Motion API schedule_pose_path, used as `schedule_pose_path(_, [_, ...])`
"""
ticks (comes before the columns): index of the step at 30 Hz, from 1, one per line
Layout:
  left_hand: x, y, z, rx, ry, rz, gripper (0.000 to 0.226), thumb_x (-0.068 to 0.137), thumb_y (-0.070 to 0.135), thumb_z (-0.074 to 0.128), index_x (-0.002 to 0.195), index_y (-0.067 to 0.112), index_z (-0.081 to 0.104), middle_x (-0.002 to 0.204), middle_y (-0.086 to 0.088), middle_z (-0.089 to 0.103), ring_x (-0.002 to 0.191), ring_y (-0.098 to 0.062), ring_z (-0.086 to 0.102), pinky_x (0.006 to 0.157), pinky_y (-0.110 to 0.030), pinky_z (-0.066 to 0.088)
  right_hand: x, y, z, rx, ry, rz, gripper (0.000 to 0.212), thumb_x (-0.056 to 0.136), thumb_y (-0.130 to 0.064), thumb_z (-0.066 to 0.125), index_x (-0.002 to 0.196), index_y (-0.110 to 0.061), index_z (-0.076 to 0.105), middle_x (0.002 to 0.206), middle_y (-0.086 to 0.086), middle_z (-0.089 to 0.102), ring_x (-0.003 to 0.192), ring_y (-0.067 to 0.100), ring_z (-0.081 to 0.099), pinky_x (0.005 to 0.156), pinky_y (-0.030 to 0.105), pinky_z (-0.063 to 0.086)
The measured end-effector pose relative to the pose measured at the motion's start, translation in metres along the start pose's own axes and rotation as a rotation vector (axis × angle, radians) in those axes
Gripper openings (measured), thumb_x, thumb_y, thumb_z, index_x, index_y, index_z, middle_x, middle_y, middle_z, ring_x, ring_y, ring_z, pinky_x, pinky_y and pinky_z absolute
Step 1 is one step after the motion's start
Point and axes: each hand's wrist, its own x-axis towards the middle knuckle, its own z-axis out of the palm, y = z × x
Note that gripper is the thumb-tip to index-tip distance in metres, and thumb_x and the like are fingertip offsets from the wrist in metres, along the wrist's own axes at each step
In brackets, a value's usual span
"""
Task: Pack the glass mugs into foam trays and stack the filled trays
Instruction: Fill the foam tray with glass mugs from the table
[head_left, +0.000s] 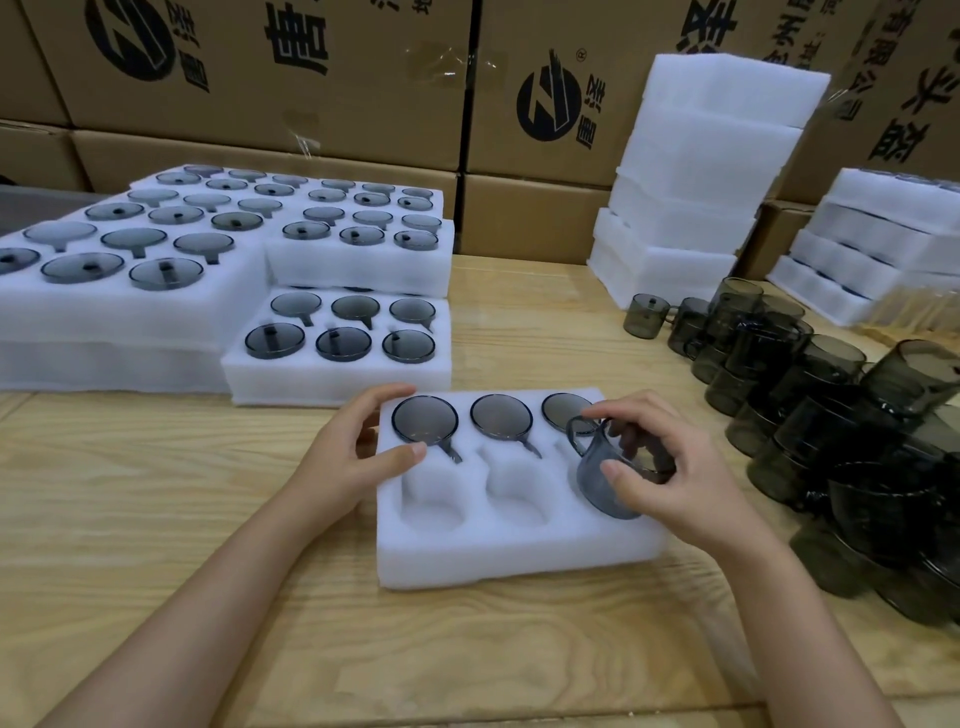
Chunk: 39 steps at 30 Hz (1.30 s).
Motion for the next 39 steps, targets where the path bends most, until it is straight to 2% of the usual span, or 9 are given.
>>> schedule_pose_path(5, [0.0,0.001,0.0,-0.013,-0.013,-0.001,0.066,0.058,0.043,0.073,0.121,0.03,0.057,0.111,0.005,0.069,0.105,-0.013,0.064,0.081,-0.022,0.052,0.001,0.001,0.004,-0.069,-0.029,0.004,0.04,0.064,-0.038,0.061,0.104,-0.037,0.064,0.097,-0.012,0.054,0.086,0.009,0.052,0.079,0.012,0.04])
schedule_pose_path(11, [0.001,0.0,0.0,-0.005,-0.017,-0.001,0.065,0.058,0.043,0.073,0.12,0.032,0.057,0.112,0.004,0.069,0.106,-0.014,0.064,0.089,-0.032,0.052,0.002,0.0,0.005,-0.222,-0.103,0.03,0.036,0.071,-0.028,0.066,0.105,-0.04,0.061,0.095,-0.019,0.048,0.103,0.003,0.044,0.084,0.006,0.031])
schedule_pose_path(17, [0.001,-0.001,0.0,-0.001,-0.025,0.013,0.065,0.058,0.044,0.074,0.121,0.032,0.057,0.113,0.004,0.068,0.107,-0.014,0.064,0.089,-0.034,0.051,-0.004,0.002,0.002,-0.346,-0.203,0.085,0.039,0.078,-0.032,0.061,0.114,-0.046,0.052,0.112,-0.024,0.037,0.117,-0.001,0.033,0.099,0.021,0.027])
schedule_pose_path(20, [-0.001,0.006,0.0,0.042,-0.037,-0.002,0.069,0.057,0.046,0.073,0.122,0.03,0.056,0.116,0.003,0.067,0.111,-0.017,0.062,0.093,-0.037,0.05,0.0,0.002,0.002,-0.249,-0.267,0.131,0.031,0.082,-0.039,0.06,0.112,-0.043,0.055,0.115,-0.021,0.036,0.121,-0.003,0.033,0.093,0.011,0.03])
schedule_pose_path(23, [-0.002,0.028,0.0,0.251,0.079,0.111,0.057,0.068,0.041,0.069,0.122,0.035,0.054,0.131,0.011,0.054,0.127,-0.005,0.046,0.106,-0.024,0.037,0.008,0.001,0.004,0.167,-0.036,0.331,0.016,0.093,-0.036,0.055,0.104,-0.029,0.063,0.113,-0.014,0.051,0.122,0.004,0.045,0.087,0.01,0.04])
schedule_pose_path(25, [0.0,0.052,0.009,0.307,0.144,0.245,0.049,0.078,0.041,0.059,0.126,0.038,0.049,0.139,0.019,0.046,0.131,0.008,0.036,0.106,-0.01,0.027,0.009,0.007,0.003,0.185,0.144,0.329,0.032,0.097,-0.048,0.035,0.113,-0.037,0.061,0.12,-0.023,0.052,0.12,0.0,0.045,0.096,0.019,0.035])
schedule_pose_path(28, [0.005,0.084,0.052,0.468,-0.156,0.265,0.057,0.091,0.054,0.035,0.145,0.038,0.027,0.153,0.024,0.02,0.139,0.01,0.016,0.112,-0.011,0.011,0.012,0.01,0.005,0.108,0.127,0.364,0.042,0.098,-0.051,0.026,0.135,-0.042,0.042,0.136,-0.029,0.037,0.127,-0.004,0.031,0.1,0.019,0.022])
schedule_pose_path(31, [0.013,0.09,0.108,0.77,-0.428,0.281,0.069,0.097,0.058,0.019,0.153,0.022,0.002,0.16,0.012,-0.004,0.144,0.003,-0.006,0.113,-0.016,-0.008,0.033,0.013,0.01,-0.146,-0.055,0.374,0.052,0.101,-0.04,0.028,0.149,-0.02,0.025,0.154,-0.005,0.025,0.142,0.01,0.019,0.117,0.032,0.015])
schedule_pose_path(39, [0.016,0.067,0.134,1.0,-0.584,0.154,0.085,0.09,0.068,0.009,0.147,0.014,-0.023,0.155,0.004,-0.028,0.141,-0.003,-0.025,0.118,-0.039,-0.015,0.039,0.017,0.023,-0.8,-0.254,0.607,0.067,0.093,-0.058,0.022,0.149,-0.033,-0.005,0.151,0.005,0.028,0.135,0.031,0.033,0.11,0.06,0.008])
